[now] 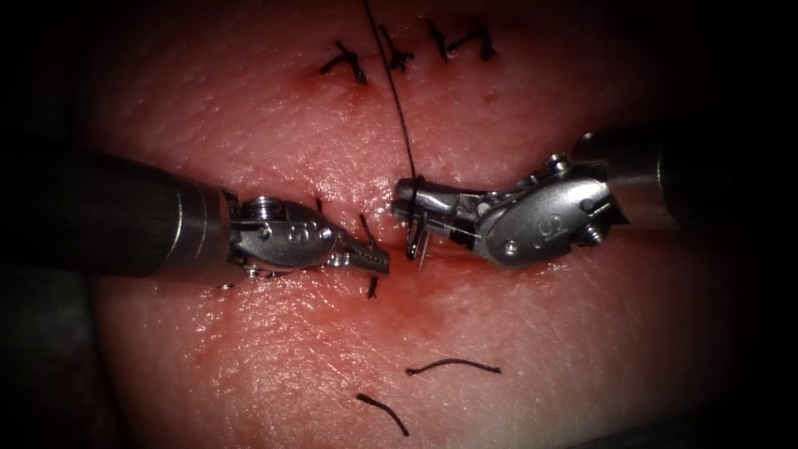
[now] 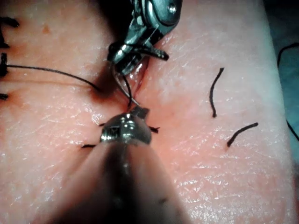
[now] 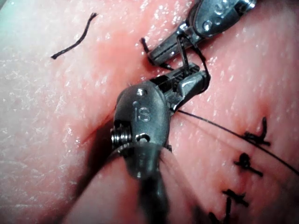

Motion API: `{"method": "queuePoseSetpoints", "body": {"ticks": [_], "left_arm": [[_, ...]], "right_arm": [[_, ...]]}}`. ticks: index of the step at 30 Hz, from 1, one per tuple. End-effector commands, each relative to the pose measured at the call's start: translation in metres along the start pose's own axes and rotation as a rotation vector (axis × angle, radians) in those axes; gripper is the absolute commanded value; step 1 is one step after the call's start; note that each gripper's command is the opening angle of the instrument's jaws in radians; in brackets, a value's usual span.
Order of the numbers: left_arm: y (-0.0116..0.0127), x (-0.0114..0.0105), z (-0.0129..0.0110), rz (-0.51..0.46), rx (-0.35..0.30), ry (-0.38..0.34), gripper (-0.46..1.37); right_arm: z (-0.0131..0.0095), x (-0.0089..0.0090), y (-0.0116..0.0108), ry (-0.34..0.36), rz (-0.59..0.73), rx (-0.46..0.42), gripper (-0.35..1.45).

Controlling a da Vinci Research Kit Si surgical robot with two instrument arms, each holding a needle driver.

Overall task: Wound Closure
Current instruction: Insert left tool into wound to widen opening

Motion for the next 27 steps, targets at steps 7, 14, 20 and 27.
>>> {"method": "queuePoseSetpoints", "body": {"ticks": [7, 14, 20, 27], "left_arm": [[-0.0009, -0.0001, 0.0006, 0.003, -0.011, 0.003, -0.35], [-0.0018, 0.0002, 0.0013, 0.003, -0.012, 0.005, -0.35], [-0.0029, 0.0003, 0.0022, 0.005, -0.012, 0.008, -0.35], [-0.0034, -0.0002, 0.0028, 0.012, -0.007, 0.007, -0.35]], "right_arm": [[-0.0012, 0.0005, 0.0018, 0.015, -0.005, -0.026, -0.35], [-0.0021, 0.0009, 0.0029, 0.032, 0.007, -0.04, -0.35], [-0.0029, 0.0019, 0.0036, 0.048, 0.019, -0.049, -0.35], [-0.0032, 0.002, 0.0038, 0.051, 0.022, -0.046, -0.35]]}}
